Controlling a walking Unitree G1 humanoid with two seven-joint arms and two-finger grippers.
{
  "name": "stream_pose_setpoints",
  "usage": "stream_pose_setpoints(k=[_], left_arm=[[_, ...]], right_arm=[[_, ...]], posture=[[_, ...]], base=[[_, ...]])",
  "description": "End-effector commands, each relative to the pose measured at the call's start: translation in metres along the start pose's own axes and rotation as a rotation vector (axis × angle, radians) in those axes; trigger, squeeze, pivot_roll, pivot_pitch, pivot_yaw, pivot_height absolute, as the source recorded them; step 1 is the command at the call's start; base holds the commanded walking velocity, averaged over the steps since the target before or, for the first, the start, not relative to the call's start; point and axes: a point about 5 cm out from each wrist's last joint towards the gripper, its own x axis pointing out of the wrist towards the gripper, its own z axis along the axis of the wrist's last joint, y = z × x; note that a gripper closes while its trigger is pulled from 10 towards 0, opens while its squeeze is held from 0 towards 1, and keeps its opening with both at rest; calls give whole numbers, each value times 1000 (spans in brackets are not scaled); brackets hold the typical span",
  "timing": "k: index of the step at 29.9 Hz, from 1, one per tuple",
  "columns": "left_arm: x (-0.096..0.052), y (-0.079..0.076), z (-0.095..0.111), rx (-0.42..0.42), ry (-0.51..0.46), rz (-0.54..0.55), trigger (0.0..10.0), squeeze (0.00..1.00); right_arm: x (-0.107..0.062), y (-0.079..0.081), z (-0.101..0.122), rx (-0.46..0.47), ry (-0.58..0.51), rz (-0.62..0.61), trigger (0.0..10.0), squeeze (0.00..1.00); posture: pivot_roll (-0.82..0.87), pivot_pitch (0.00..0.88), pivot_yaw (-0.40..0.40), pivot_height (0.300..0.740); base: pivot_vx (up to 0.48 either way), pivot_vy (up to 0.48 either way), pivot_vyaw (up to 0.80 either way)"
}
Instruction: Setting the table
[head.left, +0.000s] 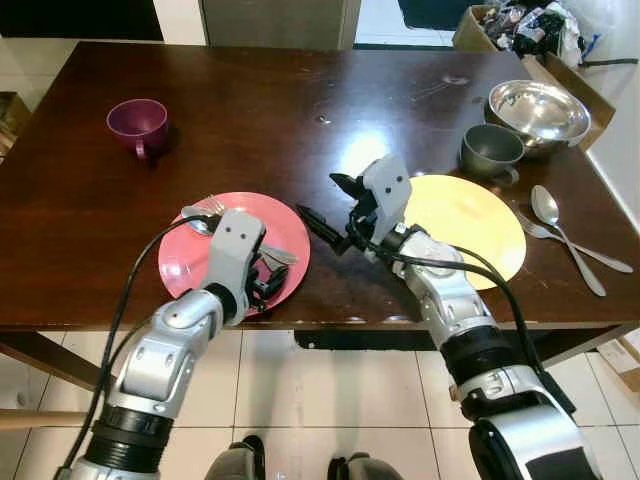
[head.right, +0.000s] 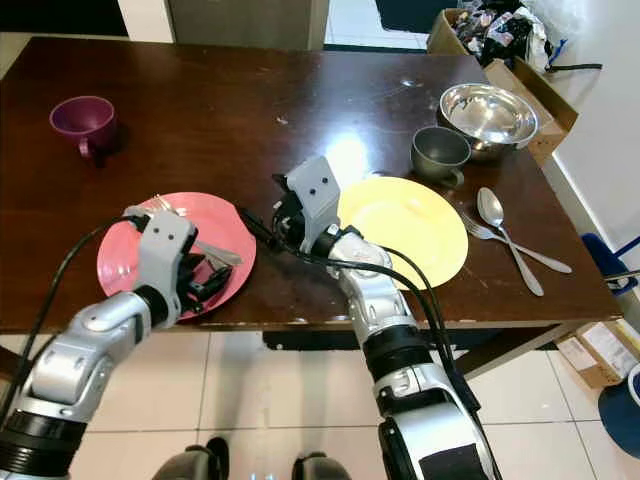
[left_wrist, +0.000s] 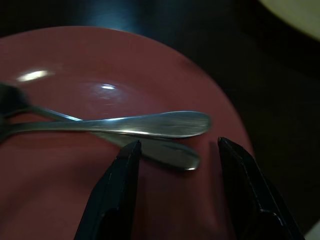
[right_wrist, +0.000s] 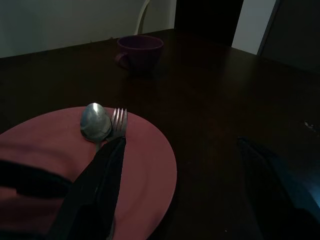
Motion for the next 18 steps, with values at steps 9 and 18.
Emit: stream_pose_setpoints(k=[9, 18], left_arm=[[35, -42, -9, 15, 56, -108, 10000, 0], [54, -64, -2, 21, 59, -186, 10000, 0]], right_arm=[[-4, -3, 0, 10, 6, -6, 10000, 0], [-5, -5, 1, 22, 0, -24, 10000, 0]], posture=[[-54, 72, 52, 740], [-65, 75, 64, 740]], base=[[0, 0, 0], [0, 0, 0]])
